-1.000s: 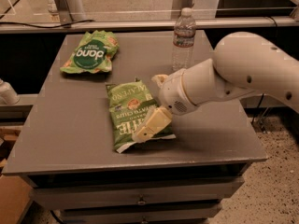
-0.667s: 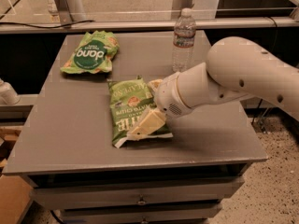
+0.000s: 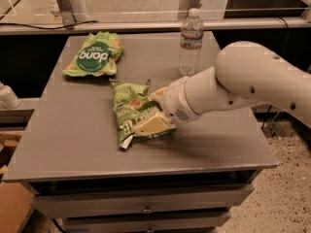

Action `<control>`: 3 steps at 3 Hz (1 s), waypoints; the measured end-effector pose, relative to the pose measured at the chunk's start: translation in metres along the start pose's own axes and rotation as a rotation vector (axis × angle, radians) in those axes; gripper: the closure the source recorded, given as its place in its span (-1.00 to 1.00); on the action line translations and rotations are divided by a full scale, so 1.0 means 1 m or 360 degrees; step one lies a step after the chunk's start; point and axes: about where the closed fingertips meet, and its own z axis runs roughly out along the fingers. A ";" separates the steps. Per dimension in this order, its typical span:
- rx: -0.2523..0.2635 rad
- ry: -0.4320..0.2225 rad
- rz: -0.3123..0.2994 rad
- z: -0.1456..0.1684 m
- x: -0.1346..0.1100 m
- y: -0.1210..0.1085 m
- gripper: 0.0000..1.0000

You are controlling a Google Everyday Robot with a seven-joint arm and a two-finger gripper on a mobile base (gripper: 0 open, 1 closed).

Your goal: Pick green jalapeno chip bag

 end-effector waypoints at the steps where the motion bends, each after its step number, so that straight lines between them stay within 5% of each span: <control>1: 0.0024 0.0005 0.0017 -0.008 0.004 0.000 0.74; 2: 0.0052 0.0006 0.0026 -0.022 0.006 -0.002 1.00; 3: 0.0074 0.0009 0.0005 -0.042 0.001 -0.006 1.00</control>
Offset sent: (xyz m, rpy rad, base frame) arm -0.0050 -0.0372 0.0174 -0.0019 -0.0131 -0.0641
